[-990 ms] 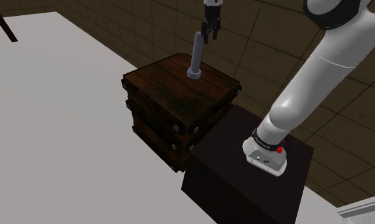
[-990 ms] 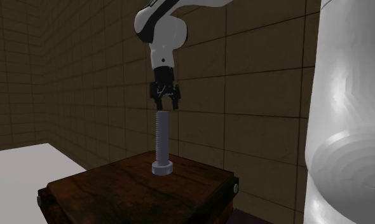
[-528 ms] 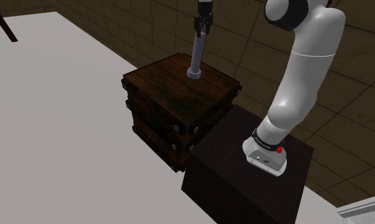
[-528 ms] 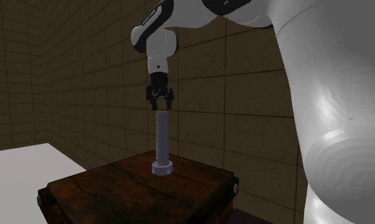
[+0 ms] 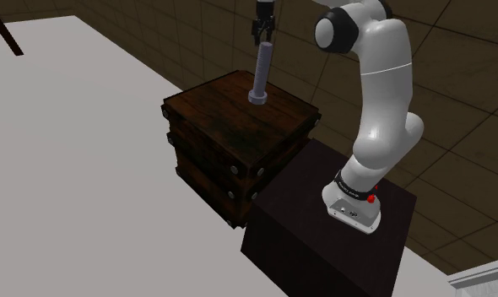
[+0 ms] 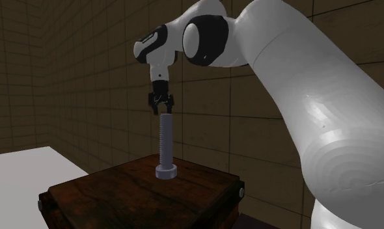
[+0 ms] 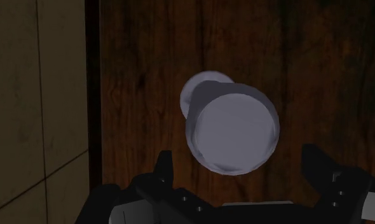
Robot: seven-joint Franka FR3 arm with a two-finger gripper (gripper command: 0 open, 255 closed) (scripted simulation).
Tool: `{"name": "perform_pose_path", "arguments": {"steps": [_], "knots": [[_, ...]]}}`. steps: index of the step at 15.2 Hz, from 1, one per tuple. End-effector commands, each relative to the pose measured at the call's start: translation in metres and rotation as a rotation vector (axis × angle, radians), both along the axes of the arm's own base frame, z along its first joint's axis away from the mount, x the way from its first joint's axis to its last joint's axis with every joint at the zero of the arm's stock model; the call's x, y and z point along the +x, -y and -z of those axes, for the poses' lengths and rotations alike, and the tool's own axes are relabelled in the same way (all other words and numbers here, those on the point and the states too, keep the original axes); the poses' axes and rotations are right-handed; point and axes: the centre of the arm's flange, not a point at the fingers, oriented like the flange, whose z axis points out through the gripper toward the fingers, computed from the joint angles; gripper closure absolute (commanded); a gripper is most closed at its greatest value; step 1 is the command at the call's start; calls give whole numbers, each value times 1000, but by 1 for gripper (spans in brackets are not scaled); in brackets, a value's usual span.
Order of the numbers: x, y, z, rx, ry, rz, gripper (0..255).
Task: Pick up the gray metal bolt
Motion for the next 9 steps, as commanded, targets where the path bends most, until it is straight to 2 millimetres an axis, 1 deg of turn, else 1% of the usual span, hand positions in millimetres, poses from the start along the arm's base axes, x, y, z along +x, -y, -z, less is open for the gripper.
{"name": "perform_pose_path", "arguments": {"steps": [1,5,7,8,9], "knots": [[3,1,9,0,2,-1,0],[3,1,30,0,2,-1,0],[3,1,33,0,2,-1,0],[2,0,33,0,2,-1,255],[2,1,33,0,2,-1,255]]}}
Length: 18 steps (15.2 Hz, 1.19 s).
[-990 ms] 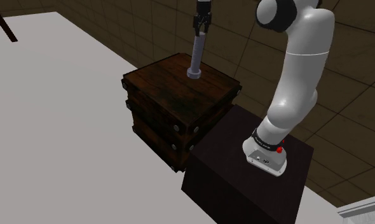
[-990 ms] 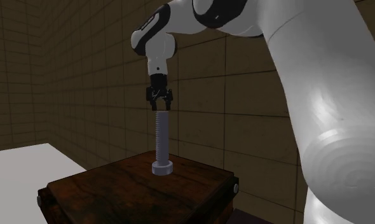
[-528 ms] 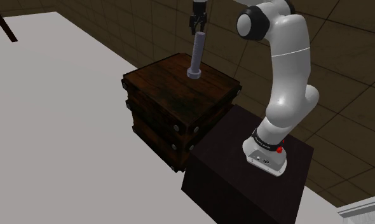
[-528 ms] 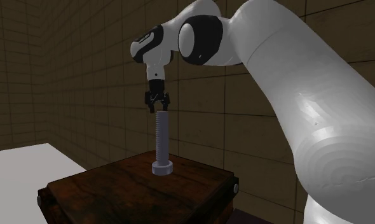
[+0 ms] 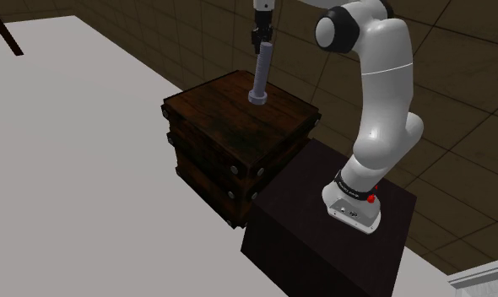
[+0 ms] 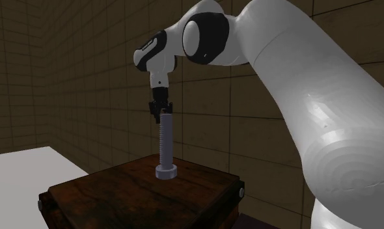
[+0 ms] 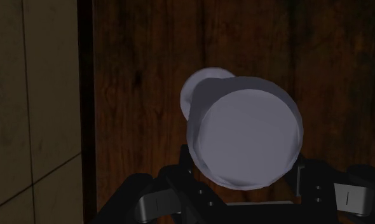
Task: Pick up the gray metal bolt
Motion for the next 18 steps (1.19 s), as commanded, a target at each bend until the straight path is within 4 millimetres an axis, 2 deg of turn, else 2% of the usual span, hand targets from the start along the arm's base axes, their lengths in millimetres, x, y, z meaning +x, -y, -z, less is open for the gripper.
{"name": "perform_pose_path", "arguments": {"steps": [1,8,18], "knots": [[0,0,1,0,0,0,255],[0,0,1,0,0,0,255],[0,0,-52,0,0,0,255]]}}
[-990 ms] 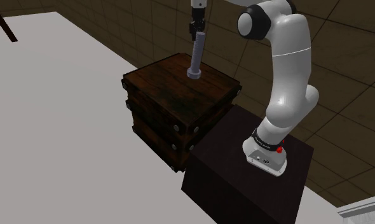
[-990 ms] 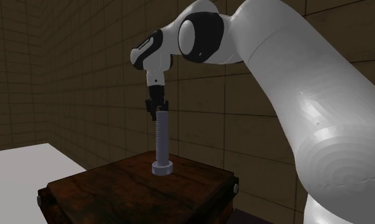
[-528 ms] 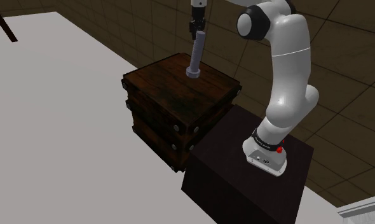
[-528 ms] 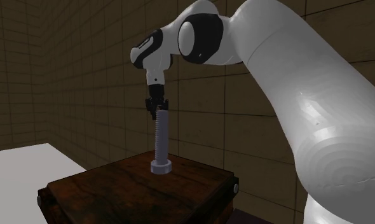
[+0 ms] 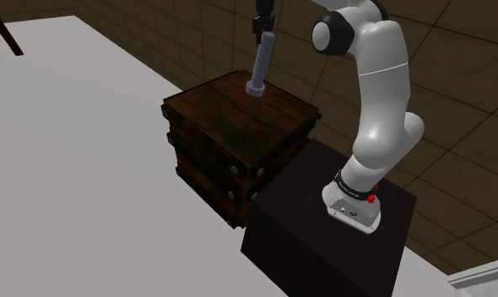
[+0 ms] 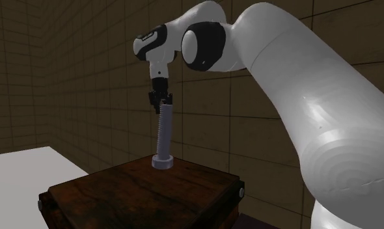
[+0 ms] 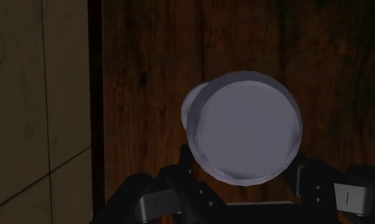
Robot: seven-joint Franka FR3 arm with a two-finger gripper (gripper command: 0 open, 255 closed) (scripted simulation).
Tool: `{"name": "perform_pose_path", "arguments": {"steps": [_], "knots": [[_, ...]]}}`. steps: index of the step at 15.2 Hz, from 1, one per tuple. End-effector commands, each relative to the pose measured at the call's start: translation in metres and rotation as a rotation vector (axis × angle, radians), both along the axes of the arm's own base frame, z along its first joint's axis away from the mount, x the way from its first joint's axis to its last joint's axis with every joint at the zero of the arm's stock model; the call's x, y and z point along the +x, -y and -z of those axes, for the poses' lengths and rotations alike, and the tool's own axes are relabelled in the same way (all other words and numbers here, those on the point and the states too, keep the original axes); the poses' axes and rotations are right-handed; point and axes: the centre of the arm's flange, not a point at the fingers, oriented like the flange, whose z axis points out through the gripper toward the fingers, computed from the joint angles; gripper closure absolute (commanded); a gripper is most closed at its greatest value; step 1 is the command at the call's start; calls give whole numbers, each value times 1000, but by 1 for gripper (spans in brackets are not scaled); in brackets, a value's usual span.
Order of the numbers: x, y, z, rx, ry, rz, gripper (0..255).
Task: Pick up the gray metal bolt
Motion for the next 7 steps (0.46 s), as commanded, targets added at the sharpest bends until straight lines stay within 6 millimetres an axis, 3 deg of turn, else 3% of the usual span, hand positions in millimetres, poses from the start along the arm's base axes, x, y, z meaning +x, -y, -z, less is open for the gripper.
{"name": "perform_pose_path", "arguments": {"steps": [1,5,7], "knots": [[-1,0,-12,0,1,0,255],[-1,0,-33,0,1,0,255],[-1,0,-34,0,1,0,255]]}}
